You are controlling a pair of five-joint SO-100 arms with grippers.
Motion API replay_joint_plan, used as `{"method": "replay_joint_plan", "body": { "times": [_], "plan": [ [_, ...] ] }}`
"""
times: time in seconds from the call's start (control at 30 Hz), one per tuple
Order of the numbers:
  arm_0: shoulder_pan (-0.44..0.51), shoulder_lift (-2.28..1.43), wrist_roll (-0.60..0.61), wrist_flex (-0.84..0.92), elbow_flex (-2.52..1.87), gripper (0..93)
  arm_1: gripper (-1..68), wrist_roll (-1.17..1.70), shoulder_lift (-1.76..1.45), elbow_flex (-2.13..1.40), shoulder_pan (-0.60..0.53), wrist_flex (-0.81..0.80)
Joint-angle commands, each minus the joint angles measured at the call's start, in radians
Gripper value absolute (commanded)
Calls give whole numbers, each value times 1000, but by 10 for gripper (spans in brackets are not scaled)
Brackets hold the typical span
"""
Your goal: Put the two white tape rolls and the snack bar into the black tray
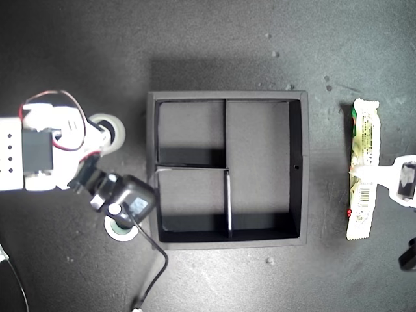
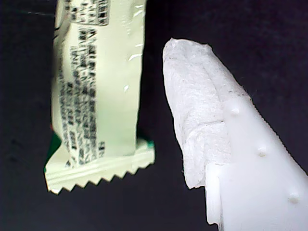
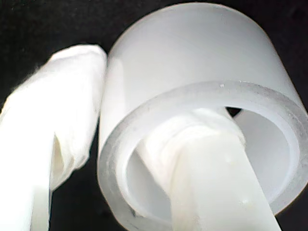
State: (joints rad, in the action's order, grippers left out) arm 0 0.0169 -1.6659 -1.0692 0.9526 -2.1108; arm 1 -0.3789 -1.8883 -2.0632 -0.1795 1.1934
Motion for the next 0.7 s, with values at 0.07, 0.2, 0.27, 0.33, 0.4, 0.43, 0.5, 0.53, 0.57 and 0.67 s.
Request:
{"method": "replay_joint_plan", "body": {
  "times": [0.07,0.2,0.27,0.33,0.4,0.43,0.5,0.53,0.57,0.67],
  "plan": [
    [-2,-164,-15,83,2,0,231,-8,2,-103,-3,-175],
    [3,-278,-6,201,75,0,222,-31,40,-181,-5,-313],
    [9,-301,2,273,146,0,209,-40,95,-184,-3,-364],
    [15,-299,12,337,225,0,186,-46,158,-160,0,-397],
    [25,-278,26,393,316,0,163,-48,209,-124,0,-405],
    [28,-262,34,416,360,0,146,-48,222,-110,0,-408],
    [29,-229,49,456,454,0,117,-48,225,-101,-6,-407],
    [29,-209,61,472,500,0,104,-51,225,-92,-12,-391],
    [28,-186,74,491,545,0,86,-55,225,-81,-18,-373],
    [14,-118,107,526,661,0,57,-69,224,-28,-52,-296]
  ]
}}
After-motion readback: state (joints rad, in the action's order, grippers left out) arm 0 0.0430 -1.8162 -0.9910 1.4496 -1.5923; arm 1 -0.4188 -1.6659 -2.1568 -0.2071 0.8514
